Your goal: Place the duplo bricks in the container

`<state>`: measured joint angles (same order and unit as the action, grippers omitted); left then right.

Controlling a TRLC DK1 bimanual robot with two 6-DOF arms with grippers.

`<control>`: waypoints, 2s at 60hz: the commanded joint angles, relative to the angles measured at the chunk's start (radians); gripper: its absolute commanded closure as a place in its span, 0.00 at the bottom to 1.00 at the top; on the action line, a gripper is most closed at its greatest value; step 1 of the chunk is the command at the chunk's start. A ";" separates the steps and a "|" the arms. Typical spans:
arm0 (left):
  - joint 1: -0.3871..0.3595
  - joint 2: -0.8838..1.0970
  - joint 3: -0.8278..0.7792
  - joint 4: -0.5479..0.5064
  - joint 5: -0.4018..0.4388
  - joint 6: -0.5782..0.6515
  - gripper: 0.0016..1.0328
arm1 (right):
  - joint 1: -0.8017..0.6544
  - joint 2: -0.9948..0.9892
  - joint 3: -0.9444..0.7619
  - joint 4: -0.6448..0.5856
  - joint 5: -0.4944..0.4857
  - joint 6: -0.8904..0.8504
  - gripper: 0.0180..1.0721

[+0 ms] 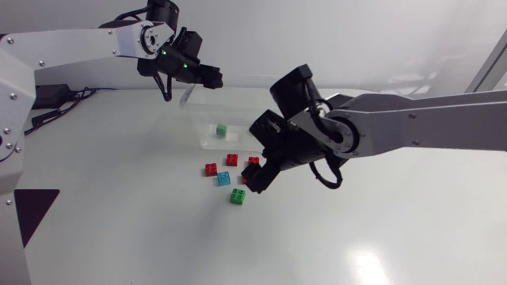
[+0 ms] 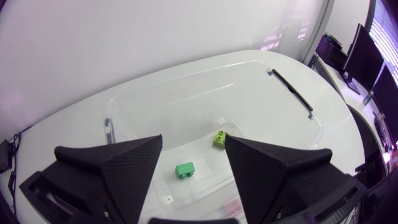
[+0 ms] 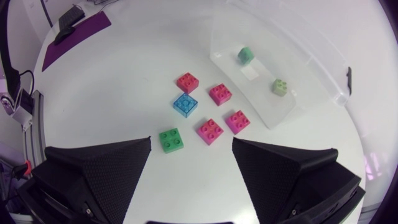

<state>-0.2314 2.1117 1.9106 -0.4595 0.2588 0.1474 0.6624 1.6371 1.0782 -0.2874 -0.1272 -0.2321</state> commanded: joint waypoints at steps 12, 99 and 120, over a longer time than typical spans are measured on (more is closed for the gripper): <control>0.090 -0.286 -0.145 -0.073 0.123 0.044 0.17 | 0.052 0.176 0.042 -0.021 -0.028 -0.023 0.10; -0.046 -0.114 -0.576 -0.134 0.023 0.811 0.17 | 0.072 0.139 0.203 -0.375 -0.009 -0.085 0.84; -0.049 -0.030 -0.524 -0.074 0.025 0.928 0.23 | 0.069 -0.076 0.216 -0.453 -0.015 -0.064 0.84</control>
<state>-0.2764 2.0468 1.3560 -0.5392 0.2821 1.0199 0.7322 1.5944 1.2873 -0.7189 -0.1368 -0.3145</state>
